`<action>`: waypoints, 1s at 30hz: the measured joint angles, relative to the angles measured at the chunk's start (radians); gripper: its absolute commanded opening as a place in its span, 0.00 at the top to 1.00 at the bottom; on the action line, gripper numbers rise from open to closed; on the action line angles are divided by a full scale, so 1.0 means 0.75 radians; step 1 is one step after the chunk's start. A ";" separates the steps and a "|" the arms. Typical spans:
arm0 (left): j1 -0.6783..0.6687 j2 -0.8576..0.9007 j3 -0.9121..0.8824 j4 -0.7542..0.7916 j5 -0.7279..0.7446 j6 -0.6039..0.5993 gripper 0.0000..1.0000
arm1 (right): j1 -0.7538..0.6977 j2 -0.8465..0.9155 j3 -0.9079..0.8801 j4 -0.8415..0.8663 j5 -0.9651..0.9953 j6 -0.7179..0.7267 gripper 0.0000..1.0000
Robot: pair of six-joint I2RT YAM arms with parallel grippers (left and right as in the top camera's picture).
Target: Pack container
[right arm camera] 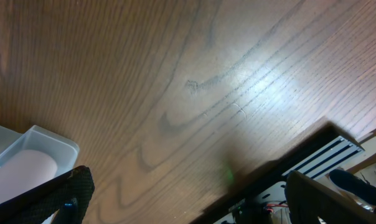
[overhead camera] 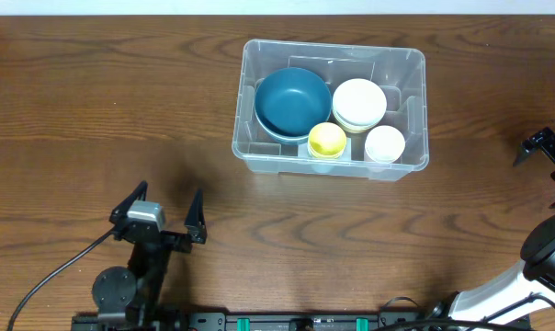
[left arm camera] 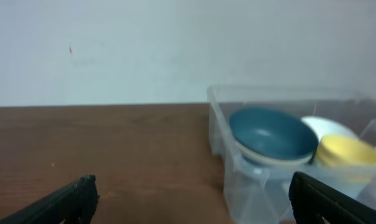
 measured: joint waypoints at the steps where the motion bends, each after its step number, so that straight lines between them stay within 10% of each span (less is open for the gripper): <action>1: 0.001 0.000 -0.012 0.002 0.004 0.014 0.02 | 0.000 0.000 0.000 0.000 0.000 0.000 0.01; 30: 0.000 -0.003 -0.275 0.246 0.013 0.182 0.02 | 0.000 0.000 0.000 0.000 0.000 0.000 0.01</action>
